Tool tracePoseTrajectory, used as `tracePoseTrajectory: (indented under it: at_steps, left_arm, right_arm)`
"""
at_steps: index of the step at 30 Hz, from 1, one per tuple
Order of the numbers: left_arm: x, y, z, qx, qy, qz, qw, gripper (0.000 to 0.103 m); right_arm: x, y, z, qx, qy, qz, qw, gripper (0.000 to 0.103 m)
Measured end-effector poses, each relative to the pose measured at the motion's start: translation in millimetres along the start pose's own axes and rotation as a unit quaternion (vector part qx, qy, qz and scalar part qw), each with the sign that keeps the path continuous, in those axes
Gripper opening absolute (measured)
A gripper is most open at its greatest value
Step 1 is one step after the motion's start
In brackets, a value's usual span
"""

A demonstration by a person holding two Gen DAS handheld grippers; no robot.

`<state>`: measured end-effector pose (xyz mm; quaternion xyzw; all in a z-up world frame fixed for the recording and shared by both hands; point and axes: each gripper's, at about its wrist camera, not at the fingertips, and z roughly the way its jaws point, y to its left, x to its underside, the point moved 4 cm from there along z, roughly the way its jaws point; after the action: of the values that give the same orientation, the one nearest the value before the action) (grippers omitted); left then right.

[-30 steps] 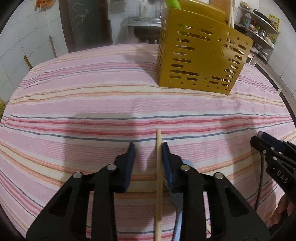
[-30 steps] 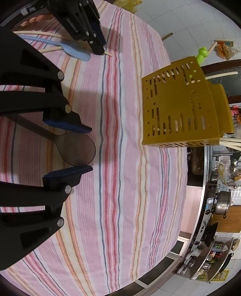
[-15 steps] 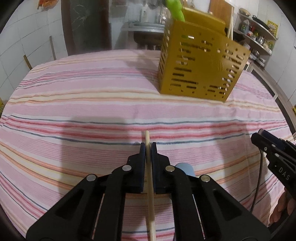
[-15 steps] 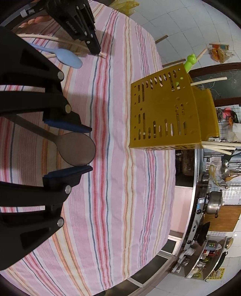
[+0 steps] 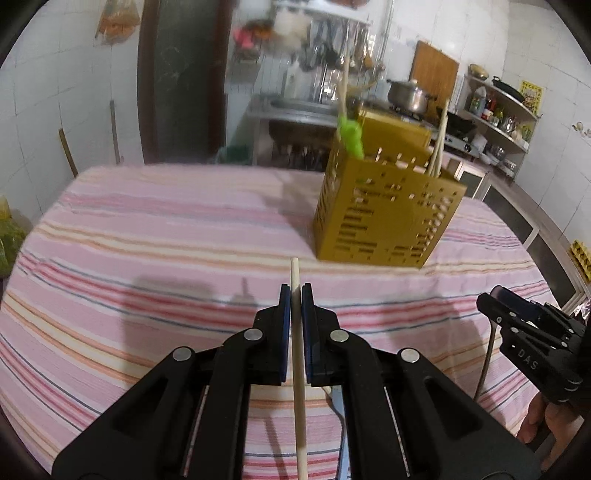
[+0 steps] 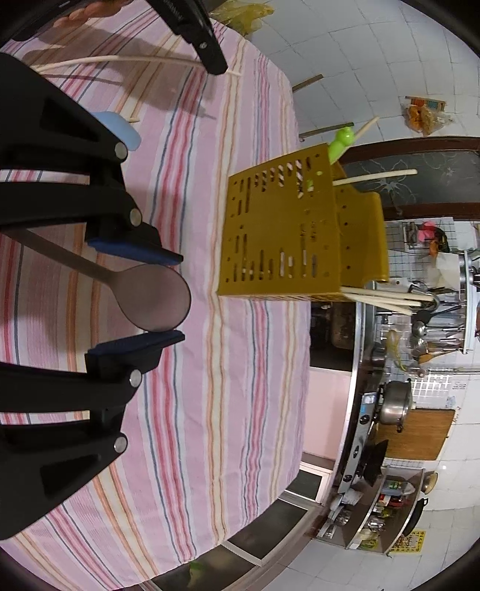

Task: Organize utensils
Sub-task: 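Lift the spoon with the right tool while the left tool grasps and lifts a chopstick, then carry the metal spoon and wooden chopstick above the yellow holder with both tools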

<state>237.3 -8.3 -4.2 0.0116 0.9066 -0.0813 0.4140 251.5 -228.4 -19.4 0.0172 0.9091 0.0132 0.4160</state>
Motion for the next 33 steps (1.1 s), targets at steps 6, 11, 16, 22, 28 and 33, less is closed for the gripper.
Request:
tracePoseTrajectory:
  at_steps: [6,11,16,22,28,33]
  left_arm:
    - [-18.6,-0.2,-30.4,0.003,-0.053,0.005,0.9986,0.004]
    - [-31.3,-6.7,-51.8,0.007,-0.093,0.013,0.9956,0.004]
    - [-34.3,-10.8,-46.8,0.003,-0.08,0.03,0.9963,0.004]
    - [-13.8,8.7,1.2,0.002,0.009,-0.003,1.0,0.033]
    - [12.4,18.1,47.3,-0.018,0.057,0.001,0.9982,0.053]
    - [31.4,21.6,80.5,-0.042,0.098,0.007,0.9943,0.043]
  right_arm:
    - [-12.0,-1.8,-14.6,0.009,-0.038,-0.002,0.999,0.036]
    - [-22.5,1.2,-25.2,0.025,-0.071,-0.019,0.997,0.036]
    - [-26.0,0.6,-27.3,0.024,-0.077,-0.019,0.997,0.036]
    - [-17.5,-0.6,-13.0,0.02,-0.051,-0.019,0.998,0.036]
    - [-9.6,-4.1,-0.8,0.018,-0.035,-0.009,0.999,0.036]
    - [-7.0,-5.4,4.8,0.019,-0.032,-0.006,0.999,0.036]
